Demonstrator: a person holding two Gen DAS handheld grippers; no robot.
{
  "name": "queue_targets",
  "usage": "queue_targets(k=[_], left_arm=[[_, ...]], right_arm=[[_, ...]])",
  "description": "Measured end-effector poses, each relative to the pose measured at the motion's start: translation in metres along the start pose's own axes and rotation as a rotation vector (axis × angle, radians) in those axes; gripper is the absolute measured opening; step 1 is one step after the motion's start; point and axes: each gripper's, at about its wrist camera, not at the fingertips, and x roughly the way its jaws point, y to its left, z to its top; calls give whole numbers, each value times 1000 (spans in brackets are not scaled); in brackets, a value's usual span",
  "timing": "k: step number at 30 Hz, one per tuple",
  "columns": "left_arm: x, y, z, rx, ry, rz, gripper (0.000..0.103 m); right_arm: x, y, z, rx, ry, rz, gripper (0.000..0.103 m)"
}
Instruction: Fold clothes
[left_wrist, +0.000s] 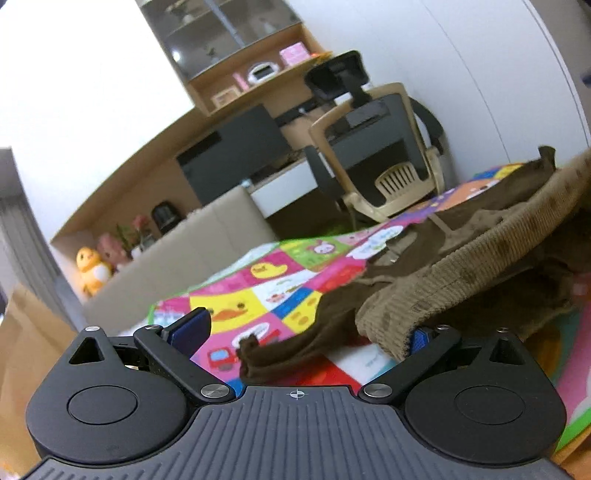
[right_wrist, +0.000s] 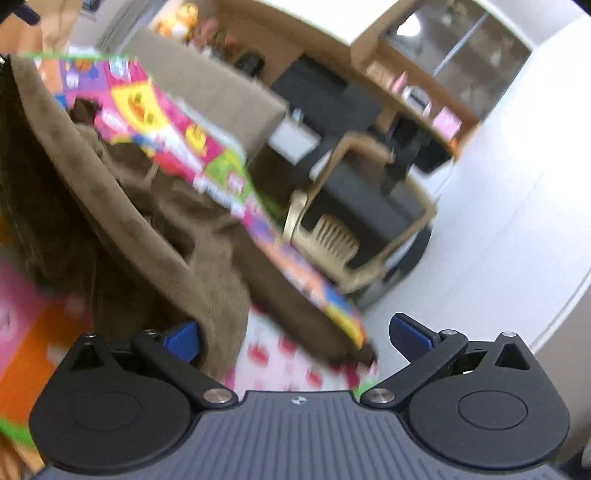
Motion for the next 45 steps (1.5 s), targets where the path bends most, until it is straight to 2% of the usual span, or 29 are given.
queue_targets(k=[4,6,9,13,15,18,23,25,27,30,32,33,36,38,39,40,44,45], left_arm=[[0,-5,-28,13,132,-124,103],[-1,-8,-44,19,199,-191,103],[-6,-2,-58,-5,258,-284,103],[-11,21,-48,-145,228,-382,103],[-1,29,-37,-258,209,-429,103],[36,29,-17,-445,206,-516,103],[113,10,12,-662,185,-614,103],[142,-1,21,-679,186,-601,103],[166,-4,26,-699,195,-556,103],[195,9,21,-791,227,-472,103],[210,30,9,-878,252,-392,103],[213,42,3,-907,262,-330,103],[223,75,-14,-903,263,-65,103],[235,87,-20,-831,285,97,103],[244,89,-23,-800,307,142,103],[255,92,-28,-783,343,160,103],[285,100,-48,-793,447,152,102],[287,102,-53,-807,453,160,97]], right_arm=[[-5,11,-38,-38,110,62,103],[-14,10,-52,-28,121,107,103],[-37,-5,-58,1,39,220,103],[-44,-32,-42,164,-97,279,103],[-25,-42,-29,299,-119,334,103],[18,-47,-3,443,-117,409,103],[114,-52,39,695,-43,491,103],[154,-54,46,828,16,547,103],[190,-54,49,934,56,575,103],[221,-44,46,995,69,532,103],[229,-35,45,975,59,485,103],[233,-30,44,964,53,466,103],[238,-19,38,949,51,468,103],[241,-13,34,949,63,483,103],[242,-13,33,950,68,489,103],[243,-12,33,952,74,496,103],[246,-10,31,958,96,521,103],[246,-10,30,959,101,527,103]])
